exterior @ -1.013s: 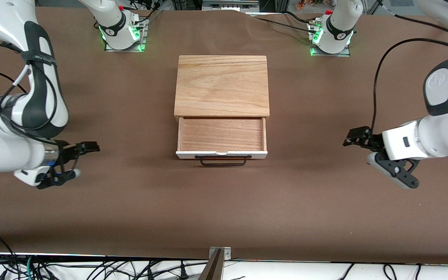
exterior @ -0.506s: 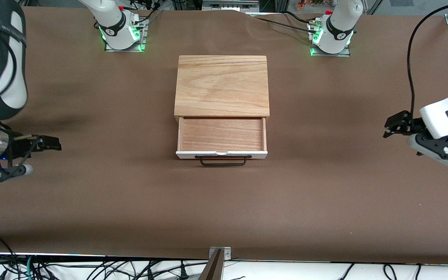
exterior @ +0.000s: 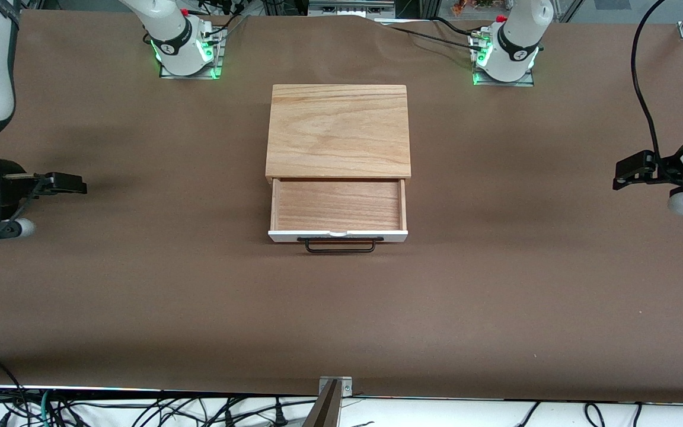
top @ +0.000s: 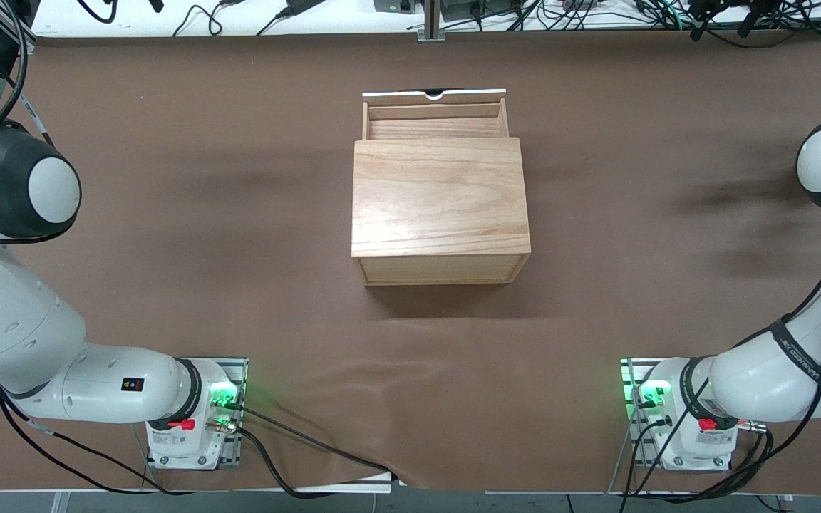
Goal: Pull top drawer with both arms simultaneously
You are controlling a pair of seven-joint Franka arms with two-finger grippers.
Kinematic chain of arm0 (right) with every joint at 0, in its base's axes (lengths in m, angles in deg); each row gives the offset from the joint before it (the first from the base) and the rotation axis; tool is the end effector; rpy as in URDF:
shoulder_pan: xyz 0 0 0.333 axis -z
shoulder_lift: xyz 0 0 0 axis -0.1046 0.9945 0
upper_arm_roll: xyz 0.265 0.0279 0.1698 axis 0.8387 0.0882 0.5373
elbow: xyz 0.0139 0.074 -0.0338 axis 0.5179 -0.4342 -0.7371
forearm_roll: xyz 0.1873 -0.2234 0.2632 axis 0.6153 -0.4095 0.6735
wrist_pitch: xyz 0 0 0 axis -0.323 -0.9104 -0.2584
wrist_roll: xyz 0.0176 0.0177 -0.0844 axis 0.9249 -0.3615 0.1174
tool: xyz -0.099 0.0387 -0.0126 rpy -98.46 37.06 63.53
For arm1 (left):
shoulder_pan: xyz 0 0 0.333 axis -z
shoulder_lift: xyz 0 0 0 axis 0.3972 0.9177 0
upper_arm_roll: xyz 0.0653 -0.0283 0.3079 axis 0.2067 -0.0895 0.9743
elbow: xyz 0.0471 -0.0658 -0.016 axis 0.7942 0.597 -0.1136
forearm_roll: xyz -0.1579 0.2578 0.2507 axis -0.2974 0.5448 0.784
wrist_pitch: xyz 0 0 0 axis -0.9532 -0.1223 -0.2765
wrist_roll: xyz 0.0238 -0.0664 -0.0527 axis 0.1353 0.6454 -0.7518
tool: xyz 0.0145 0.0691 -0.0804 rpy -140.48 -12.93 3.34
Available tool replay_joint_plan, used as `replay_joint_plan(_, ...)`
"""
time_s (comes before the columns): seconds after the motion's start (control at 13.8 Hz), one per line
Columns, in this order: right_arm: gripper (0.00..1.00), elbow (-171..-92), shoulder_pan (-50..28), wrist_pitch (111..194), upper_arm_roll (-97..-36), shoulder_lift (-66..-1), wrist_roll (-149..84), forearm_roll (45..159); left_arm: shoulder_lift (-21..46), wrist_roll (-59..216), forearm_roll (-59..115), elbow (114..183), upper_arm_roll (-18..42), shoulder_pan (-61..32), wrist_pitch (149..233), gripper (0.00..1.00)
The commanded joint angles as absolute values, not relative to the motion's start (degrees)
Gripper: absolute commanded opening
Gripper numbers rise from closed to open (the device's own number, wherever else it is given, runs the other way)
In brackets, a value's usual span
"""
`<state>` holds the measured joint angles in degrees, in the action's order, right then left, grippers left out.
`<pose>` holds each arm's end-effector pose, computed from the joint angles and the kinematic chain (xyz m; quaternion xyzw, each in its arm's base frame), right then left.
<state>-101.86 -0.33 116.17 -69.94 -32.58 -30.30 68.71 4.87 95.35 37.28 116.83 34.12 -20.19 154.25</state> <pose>0.6533 -0.0017 0.5155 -0.9906 -0.0443 0.1294 0.0076 0.6299 -0.0005 0.6065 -0.9953 0.0853 0.0455 0.0084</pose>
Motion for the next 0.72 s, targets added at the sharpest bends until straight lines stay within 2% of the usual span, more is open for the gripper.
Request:
replay_joint_plan(0.0, 1.00, -119.52, -0.76, 124.82, -69.19, -43.92, -34.90, 67.28, 1.84, 90.51, 38.32, 120.98, 33.30, -20.33, 151.74, 1.00)
replay_joint_plan(0.29, 1.00, -141.07, 2.04, 141.35, -65.68, -57.56, -40.63, 65.44, 0.17, 87.16, 36.14, 123.79, 33.12, -20.15, 152.08, 1.00)
replay_joint_plan(0.51, 1.00, -141.03, 7.91, 141.20, -60.34, -58.64, -40.46, 65.53, -0.01, 87.16, 35.86, 123.80, 32.77, -19.89, 151.82, 1.00)
replay_joint_plan(0.65, 1.00, -138.84, 8.64, 138.93, -59.61, -58.55, -40.46, 65.79, 0.17, 87.07, 35.95, 123.71, 32.68, -19.63, 151.73, 1.00)
